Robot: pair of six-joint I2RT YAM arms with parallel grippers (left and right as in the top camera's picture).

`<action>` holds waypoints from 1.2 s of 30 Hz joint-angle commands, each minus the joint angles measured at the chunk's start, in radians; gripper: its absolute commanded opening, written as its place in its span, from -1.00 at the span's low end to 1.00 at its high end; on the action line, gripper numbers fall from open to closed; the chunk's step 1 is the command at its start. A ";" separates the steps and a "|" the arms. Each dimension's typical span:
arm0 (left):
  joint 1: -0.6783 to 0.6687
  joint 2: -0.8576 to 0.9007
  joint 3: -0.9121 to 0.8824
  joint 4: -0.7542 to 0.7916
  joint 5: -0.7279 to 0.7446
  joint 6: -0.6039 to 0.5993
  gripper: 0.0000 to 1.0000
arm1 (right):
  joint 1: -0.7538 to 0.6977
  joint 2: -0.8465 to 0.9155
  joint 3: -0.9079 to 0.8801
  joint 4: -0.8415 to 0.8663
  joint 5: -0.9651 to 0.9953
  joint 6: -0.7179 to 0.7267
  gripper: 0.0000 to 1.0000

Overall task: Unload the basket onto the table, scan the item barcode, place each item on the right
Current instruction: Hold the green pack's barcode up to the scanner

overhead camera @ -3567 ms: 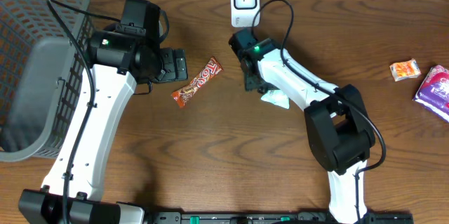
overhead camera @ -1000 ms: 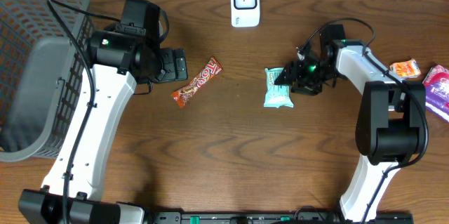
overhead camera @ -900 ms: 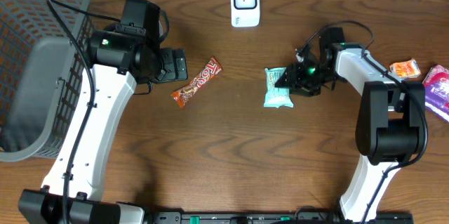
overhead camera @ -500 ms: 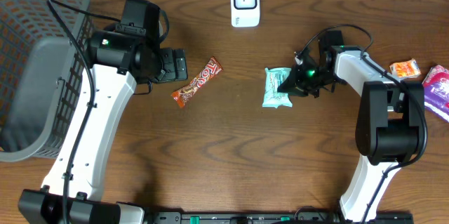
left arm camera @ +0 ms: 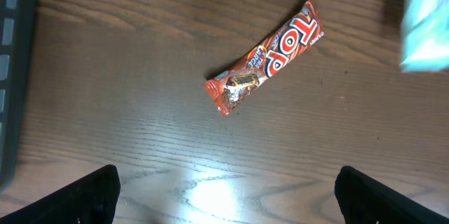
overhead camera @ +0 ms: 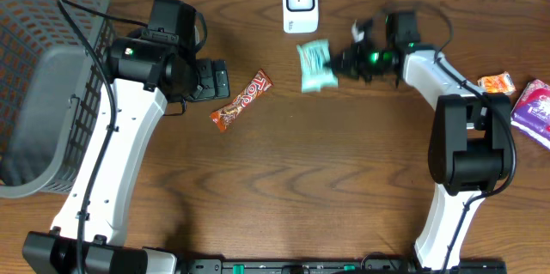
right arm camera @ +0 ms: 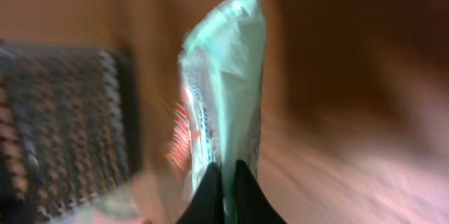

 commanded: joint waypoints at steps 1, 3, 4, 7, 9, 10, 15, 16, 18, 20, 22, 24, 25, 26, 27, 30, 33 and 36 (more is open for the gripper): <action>0.004 0.002 -0.005 -0.004 -0.010 -0.005 0.96 | 0.023 -0.011 0.069 0.120 -0.055 0.214 -0.98; 0.004 0.002 -0.005 -0.004 -0.010 -0.005 0.96 | 0.036 -0.011 0.075 0.255 -0.024 0.292 -0.98; 0.004 0.002 -0.005 -0.004 -0.010 -0.005 0.96 | 0.043 -0.011 0.075 0.323 -0.009 0.322 -0.98; 0.004 0.002 -0.005 -0.004 -0.009 -0.005 0.95 | 0.065 -0.010 0.075 0.456 0.072 0.385 -0.98; 0.004 0.002 -0.005 -0.004 -0.009 -0.005 0.96 | 0.077 -0.010 0.075 0.469 0.137 0.396 -0.98; 0.004 0.002 -0.005 -0.004 -0.009 -0.005 0.96 | 0.081 -0.010 0.075 0.460 0.158 0.389 -0.98; 0.004 0.002 -0.005 -0.004 -0.010 -0.005 0.96 | 0.095 -0.010 0.075 0.253 0.340 0.246 -0.31; 0.004 0.002 -0.005 -0.004 -0.009 -0.005 0.96 | 0.095 -0.008 0.073 0.210 0.376 0.228 -0.25; 0.004 0.002 -0.005 -0.004 -0.010 -0.005 0.96 | 0.097 0.000 0.071 0.160 0.409 0.191 -0.03; 0.004 0.002 -0.005 -0.004 -0.009 -0.005 0.96 | 0.100 0.016 0.071 0.155 0.407 0.189 0.05; 0.004 0.002 -0.005 -0.004 -0.010 -0.005 0.96 | 0.111 0.036 0.071 0.157 0.409 0.189 0.23; 0.004 0.002 -0.005 -0.004 -0.010 -0.005 0.96 | 0.126 0.060 0.071 0.163 0.410 0.189 0.36; 0.004 0.002 -0.005 -0.004 -0.010 -0.005 0.96 | 0.135 0.073 0.071 0.166 0.412 0.189 0.38; 0.004 0.002 -0.005 -0.004 -0.010 -0.005 0.96 | 0.145 0.091 0.071 0.171 0.416 0.189 0.40; 0.004 0.002 -0.005 -0.004 -0.009 -0.005 0.96 | 0.153 0.108 0.071 0.177 0.418 0.189 0.41; 0.004 0.002 -0.005 -0.004 -0.010 -0.005 0.96 | 0.171 0.162 0.071 0.186 0.427 0.208 0.41; 0.004 0.002 -0.005 -0.004 -0.010 -0.005 0.96 | 0.177 0.214 0.071 0.190 0.427 0.227 0.39; 0.004 0.002 -0.005 -0.004 -0.010 -0.005 0.96 | 0.177 0.252 0.071 0.188 0.394 0.226 0.25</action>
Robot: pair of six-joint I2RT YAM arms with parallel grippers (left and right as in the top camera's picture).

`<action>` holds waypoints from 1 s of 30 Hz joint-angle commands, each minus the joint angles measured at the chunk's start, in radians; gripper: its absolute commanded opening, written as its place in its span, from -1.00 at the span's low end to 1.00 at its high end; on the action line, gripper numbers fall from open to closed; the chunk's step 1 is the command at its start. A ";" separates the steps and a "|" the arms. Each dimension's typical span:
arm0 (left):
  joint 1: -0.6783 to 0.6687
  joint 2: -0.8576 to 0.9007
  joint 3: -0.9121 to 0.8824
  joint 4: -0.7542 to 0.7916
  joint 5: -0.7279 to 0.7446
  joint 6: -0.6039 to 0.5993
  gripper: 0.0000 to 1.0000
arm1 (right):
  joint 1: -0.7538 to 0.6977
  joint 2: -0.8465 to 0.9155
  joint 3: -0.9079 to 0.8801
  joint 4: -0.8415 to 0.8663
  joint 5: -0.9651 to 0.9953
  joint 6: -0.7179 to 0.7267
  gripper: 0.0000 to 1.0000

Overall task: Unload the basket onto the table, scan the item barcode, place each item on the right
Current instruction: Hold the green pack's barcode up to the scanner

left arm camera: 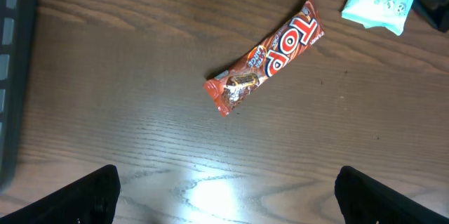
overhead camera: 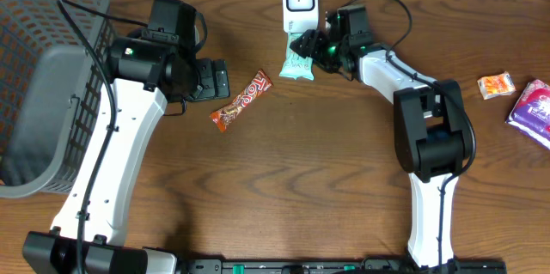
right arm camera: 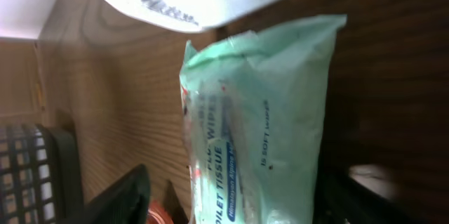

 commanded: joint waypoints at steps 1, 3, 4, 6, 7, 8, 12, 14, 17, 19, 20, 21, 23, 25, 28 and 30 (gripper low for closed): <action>0.004 0.002 -0.005 -0.004 -0.009 -0.005 0.96 | -0.001 0.091 -0.013 -0.021 -0.004 0.011 0.03; 0.004 0.002 -0.005 -0.004 -0.009 -0.005 0.96 | 0.000 0.108 -0.013 -0.023 -0.017 0.006 -0.60; 0.004 0.002 -0.005 -0.004 -0.009 -0.005 0.96 | 0.000 0.112 -0.013 -0.030 -0.026 -0.003 -0.89; 0.004 0.002 -0.005 -0.004 -0.009 -0.005 0.95 | 0.000 0.114 -0.013 -0.040 -0.041 -0.030 -0.98; 0.004 0.002 -0.005 -0.004 -0.009 -0.005 0.96 | 0.000 0.111 -0.013 -0.040 -0.066 -0.042 -0.98; 0.004 0.002 -0.005 -0.004 -0.009 -0.005 0.96 | -0.001 0.103 -0.013 -0.037 -0.103 -0.052 -0.98; 0.004 0.002 -0.005 -0.004 -0.009 -0.005 0.96 | -0.005 0.044 -0.013 -0.025 -0.188 -0.090 -0.98; 0.004 0.002 -0.005 -0.004 -0.009 -0.005 0.96 | -0.005 -0.010 -0.013 -0.029 -0.188 -0.098 -0.98; 0.004 0.002 -0.005 -0.004 -0.009 -0.005 0.96 | -0.005 -0.097 -0.013 -0.024 -0.186 -0.100 -0.98; 0.004 0.002 -0.005 -0.004 -0.009 -0.005 0.96 | -0.005 -0.148 -0.013 -0.004 -0.183 -0.110 -0.98; 0.004 0.002 -0.005 -0.004 -0.009 -0.005 0.95 | -0.005 -0.173 -0.013 0.013 -0.178 -0.122 -0.98; 0.004 0.002 -0.005 -0.004 -0.009 -0.005 0.96 | -0.005 -0.192 -0.013 0.030 -0.176 -0.139 -0.98; 0.004 0.002 -0.005 -0.004 -0.009 -0.005 0.96 | -0.005 -0.218 -0.013 0.060 -0.149 -0.164 -0.98; 0.004 0.002 -0.005 -0.004 -0.009 -0.005 0.96 | -0.002 -0.229 -0.013 0.084 -0.087 -0.169 -0.98; 0.004 0.002 -0.005 -0.004 -0.009 -0.005 0.95 | -0.002 -0.227 -0.013 0.149 -0.003 -0.156 -0.98; 0.004 0.002 -0.005 -0.004 -0.009 -0.005 0.95 | -0.002 -0.225 -0.013 0.189 0.064 -0.127 -0.98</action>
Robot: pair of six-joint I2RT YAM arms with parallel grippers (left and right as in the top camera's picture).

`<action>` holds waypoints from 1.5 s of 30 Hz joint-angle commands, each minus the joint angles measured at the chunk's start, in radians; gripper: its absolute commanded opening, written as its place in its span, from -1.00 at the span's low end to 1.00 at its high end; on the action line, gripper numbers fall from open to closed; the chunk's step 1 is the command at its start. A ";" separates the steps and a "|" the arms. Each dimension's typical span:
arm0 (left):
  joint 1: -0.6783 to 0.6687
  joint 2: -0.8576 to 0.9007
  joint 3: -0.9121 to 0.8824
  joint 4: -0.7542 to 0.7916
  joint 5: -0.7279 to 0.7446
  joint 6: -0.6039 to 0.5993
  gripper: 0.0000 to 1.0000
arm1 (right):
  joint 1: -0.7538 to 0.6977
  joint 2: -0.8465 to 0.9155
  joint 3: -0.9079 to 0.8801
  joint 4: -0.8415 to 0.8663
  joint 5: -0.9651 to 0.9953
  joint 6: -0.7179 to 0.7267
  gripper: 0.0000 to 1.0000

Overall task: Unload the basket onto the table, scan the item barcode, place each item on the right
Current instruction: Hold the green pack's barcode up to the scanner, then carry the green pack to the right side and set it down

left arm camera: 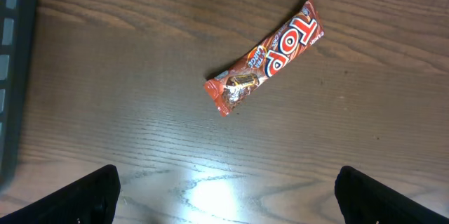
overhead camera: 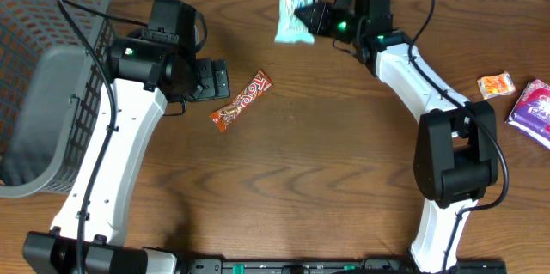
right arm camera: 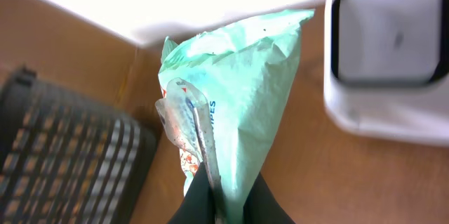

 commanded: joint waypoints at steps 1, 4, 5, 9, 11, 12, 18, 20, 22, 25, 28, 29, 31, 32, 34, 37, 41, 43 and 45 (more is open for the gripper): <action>0.004 0.002 -0.005 -0.004 -0.010 -0.005 0.96 | 0.006 0.009 0.003 0.040 0.130 0.012 -0.98; 0.004 0.002 -0.005 -0.004 -0.010 -0.005 0.96 | 0.005 0.019 0.003 0.132 0.179 0.059 -0.98; 0.004 0.002 -0.005 -0.004 -0.010 -0.005 0.96 | 0.005 0.024 0.004 0.159 0.198 0.072 -0.98; 0.004 0.002 -0.005 -0.004 -0.010 -0.005 0.96 | 0.002 0.059 0.030 0.219 0.220 0.087 -0.98; 0.004 0.002 -0.005 -0.004 -0.010 -0.005 0.96 | 0.001 0.086 0.058 0.215 0.226 0.090 -0.98; 0.004 0.002 -0.005 -0.004 -0.009 -0.005 0.96 | 0.001 0.099 0.069 0.216 0.226 0.094 -0.98; 0.004 0.002 -0.005 -0.004 -0.010 -0.005 0.96 | 0.000 0.229 0.211 0.199 0.183 0.117 -0.98; 0.004 0.002 -0.005 -0.004 -0.009 -0.005 0.96 | -0.002 0.267 0.272 0.149 0.180 0.131 -0.98; 0.004 0.002 -0.005 -0.004 -0.010 -0.005 0.95 | -0.005 0.285 0.314 0.112 0.173 0.134 -0.98; 0.004 0.002 -0.005 -0.004 -0.010 -0.005 0.95 | -0.011 0.286 0.344 0.083 0.170 0.131 -0.98; 0.004 0.002 -0.005 -0.004 -0.010 -0.005 0.96 | -0.025 0.286 0.372 0.056 0.128 0.161 -0.98; 0.004 0.002 -0.005 -0.004 -0.010 -0.005 0.95 | -0.035 0.286 0.380 0.055 0.108 0.169 -0.98; 0.004 0.002 -0.005 -0.004 -0.010 -0.005 0.96 | -0.059 0.285 0.404 0.055 0.067 0.168 -0.98; 0.004 0.002 -0.005 -0.004 -0.009 -0.005 0.96 | -0.074 0.284 0.420 0.050 0.044 0.169 -0.98; 0.004 0.002 -0.005 -0.004 -0.009 -0.005 0.96 | -0.113 0.283 0.468 0.007 0.001 0.168 -0.98; 0.004 0.002 -0.005 -0.004 -0.010 -0.005 0.96 | -0.178 0.277 0.546 -0.167 -0.011 0.130 -0.99; 0.004 0.002 -0.005 -0.004 -0.010 -0.005 0.96 | -0.266 0.247 0.642 -0.506 0.057 -0.071 -0.98; 0.004 0.002 -0.005 -0.004 -0.010 -0.005 0.96 | -0.309 0.225 0.665 -0.638 0.132 -0.127 -0.98; 0.004 0.002 -0.005 -0.004 -0.009 -0.005 0.96 | -0.364 0.199 0.669 -0.743 0.202 -0.161 -0.98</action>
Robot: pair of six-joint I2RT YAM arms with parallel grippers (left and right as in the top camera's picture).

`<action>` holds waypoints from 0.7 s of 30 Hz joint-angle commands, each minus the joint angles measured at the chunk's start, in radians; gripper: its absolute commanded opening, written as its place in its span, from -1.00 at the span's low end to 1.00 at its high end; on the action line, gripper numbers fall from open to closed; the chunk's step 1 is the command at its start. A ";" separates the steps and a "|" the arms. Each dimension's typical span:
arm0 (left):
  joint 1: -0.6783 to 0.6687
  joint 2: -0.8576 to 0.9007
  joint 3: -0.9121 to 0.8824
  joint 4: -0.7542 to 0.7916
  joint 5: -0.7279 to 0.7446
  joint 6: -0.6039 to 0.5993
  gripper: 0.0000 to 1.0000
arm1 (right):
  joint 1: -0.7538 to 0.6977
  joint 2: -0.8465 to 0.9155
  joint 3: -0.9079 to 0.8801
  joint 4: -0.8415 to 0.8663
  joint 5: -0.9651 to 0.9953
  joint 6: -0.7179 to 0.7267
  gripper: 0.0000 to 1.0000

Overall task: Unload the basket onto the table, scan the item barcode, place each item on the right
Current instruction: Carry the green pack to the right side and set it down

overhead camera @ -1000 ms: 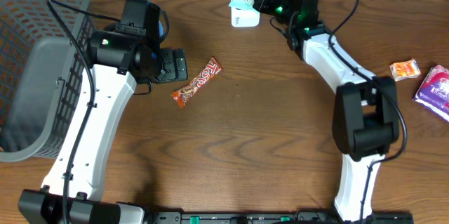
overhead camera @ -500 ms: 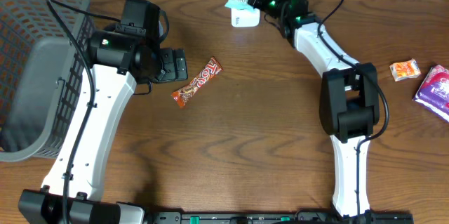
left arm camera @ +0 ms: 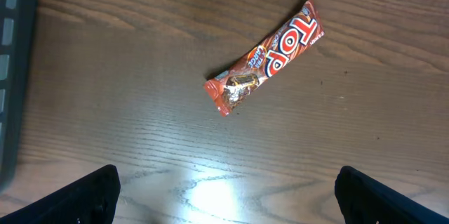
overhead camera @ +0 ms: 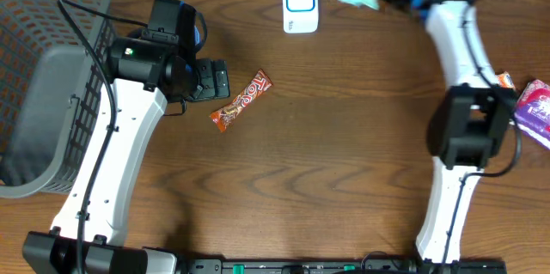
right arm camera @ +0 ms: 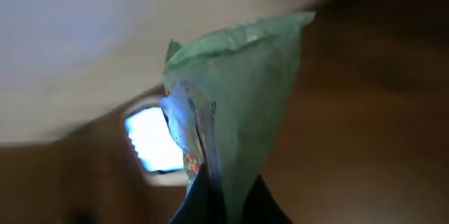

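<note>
My right gripper (right arm camera: pixel 223 199) is shut on a mint-green wipes pack (right arm camera: pixel 235 104), held in the air at the table's far edge. In the overhead view the wipes pack hangs to the right of the white barcode scanner (overhead camera: pixel 300 3). The scanner (right arm camera: pixel 156 143) shows behind the pack, blurred, with its window lit. My left gripper (left arm camera: pixel 224 196) stands open over the table, its fingertips (left arm camera: pixel 88 196) wide apart, below a red TOP candy bar (left arm camera: pixel 266 55).
A grey mesh basket (overhead camera: pixel 43 76) fills the left side. An orange packet (overhead camera: pixel 497 83) and a purple packet (overhead camera: pixel 533 106) lie at the right edge. The candy bar (overhead camera: pixel 241 100) lies between the left arm and the table's middle.
My right gripper has moved right with the wipes pack, from over the scanner to a spot right of it at the far edge. The left arm has not moved.
My right gripper held the wipes pack right of the scanner, lower on the table. Then the pack was just below the scanner, then over it at the far edge. Now it is right of the scanner. The left gripper stayed open by the candy bar throughout.
</note>
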 commanded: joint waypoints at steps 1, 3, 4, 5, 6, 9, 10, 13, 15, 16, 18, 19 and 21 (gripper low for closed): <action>0.004 0.002 -0.005 -0.004 -0.010 -0.005 0.96 | -0.081 -0.093 0.038 -0.102 0.126 -0.137 -0.98; 0.004 0.002 -0.005 -0.004 -0.010 -0.005 0.96 | -0.139 -0.110 0.038 -0.182 0.162 -0.166 -0.98; 0.004 0.002 -0.005 -0.004 -0.010 -0.005 0.95 | -0.172 -0.115 0.038 -0.224 0.174 -0.193 -0.98; 0.004 0.002 -0.005 -0.004 -0.009 -0.005 0.96 | -0.202 -0.116 0.038 -0.263 0.187 -0.222 -0.98; 0.004 0.002 -0.005 -0.004 -0.010 -0.005 0.96 | -0.228 -0.116 0.038 -0.297 0.198 -0.246 -0.98; 0.004 0.002 -0.005 -0.004 -0.010 -0.005 0.96 | -0.294 -0.113 0.032 -0.395 0.289 -0.294 -0.98; 0.004 0.002 -0.005 -0.004 -0.010 -0.005 0.95 | -0.315 -0.112 0.030 -0.429 0.350 -0.296 -0.98; 0.004 0.002 -0.005 -0.004 -0.010 -0.005 0.96 | -0.359 -0.112 0.026 -0.492 0.489 -0.297 -0.85; 0.004 0.002 -0.005 -0.004 -0.010 -0.005 0.96 | -0.380 -0.112 0.026 -0.517 0.522 -0.320 -0.52; 0.004 0.002 -0.005 -0.004 -0.010 -0.005 0.96 | -0.387 -0.112 0.026 -0.525 0.521 -0.341 -0.29; 0.004 0.002 -0.005 -0.004 -0.010 -0.005 0.96 | -0.399 -0.112 0.026 -0.545 0.521 -0.357 0.23; 0.004 0.002 -0.005 -0.004 -0.009 -0.005 0.96 | -0.401 -0.112 0.026 -0.552 0.521 -0.357 0.39; 0.004 0.002 -0.005 -0.004 -0.010 -0.005 0.95 | -0.401 -0.112 0.026 -0.571 0.514 -0.356 0.50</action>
